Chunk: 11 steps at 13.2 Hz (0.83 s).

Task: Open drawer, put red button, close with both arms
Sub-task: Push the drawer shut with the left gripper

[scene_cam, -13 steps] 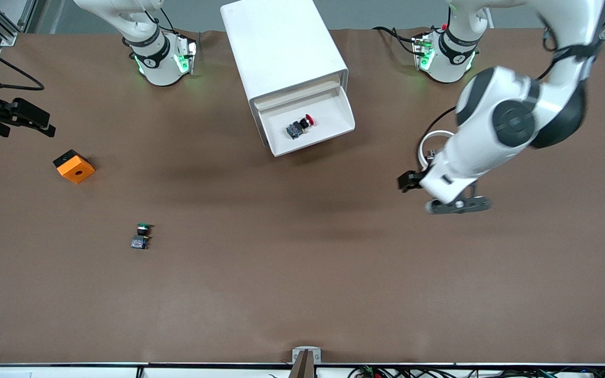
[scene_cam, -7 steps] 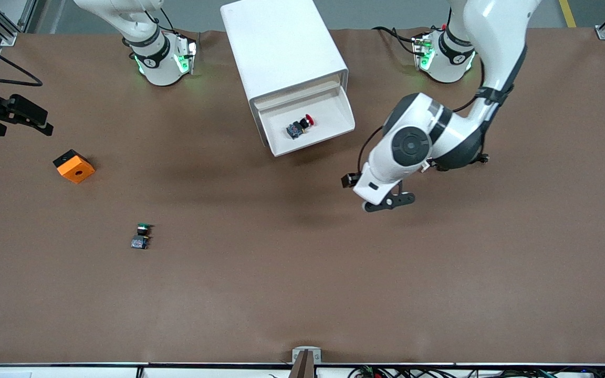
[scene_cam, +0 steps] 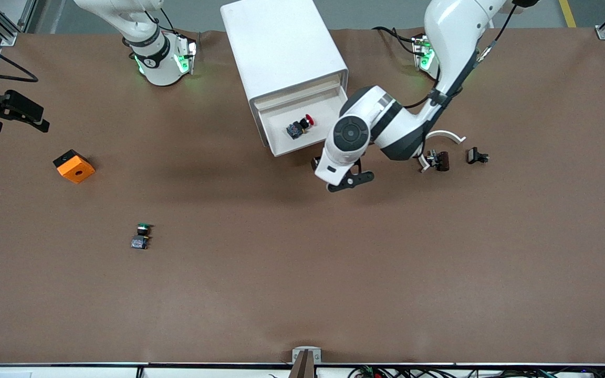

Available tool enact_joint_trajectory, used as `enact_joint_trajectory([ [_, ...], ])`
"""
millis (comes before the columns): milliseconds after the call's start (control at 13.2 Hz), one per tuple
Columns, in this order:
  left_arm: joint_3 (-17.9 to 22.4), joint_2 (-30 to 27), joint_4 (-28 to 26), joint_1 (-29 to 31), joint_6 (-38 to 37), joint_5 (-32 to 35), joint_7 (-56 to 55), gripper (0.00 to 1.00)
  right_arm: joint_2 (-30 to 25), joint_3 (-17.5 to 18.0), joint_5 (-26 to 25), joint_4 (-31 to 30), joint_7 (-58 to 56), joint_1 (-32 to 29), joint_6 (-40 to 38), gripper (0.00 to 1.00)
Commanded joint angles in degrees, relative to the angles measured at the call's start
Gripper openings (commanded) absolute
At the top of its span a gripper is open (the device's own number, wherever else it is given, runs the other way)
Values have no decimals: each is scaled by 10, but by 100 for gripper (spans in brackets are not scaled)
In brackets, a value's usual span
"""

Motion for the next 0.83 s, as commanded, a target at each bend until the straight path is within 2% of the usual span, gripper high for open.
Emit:
enact_joint_trajectory([
  [0,0,3,10,-17,-23,-57,-9,100,-6,8,-7,5,0,-11,-10,100],
  [758,-1,3,8,-102,-45,-138,-56,100,-5,8,-7,6,2,-11,-9,100],
])
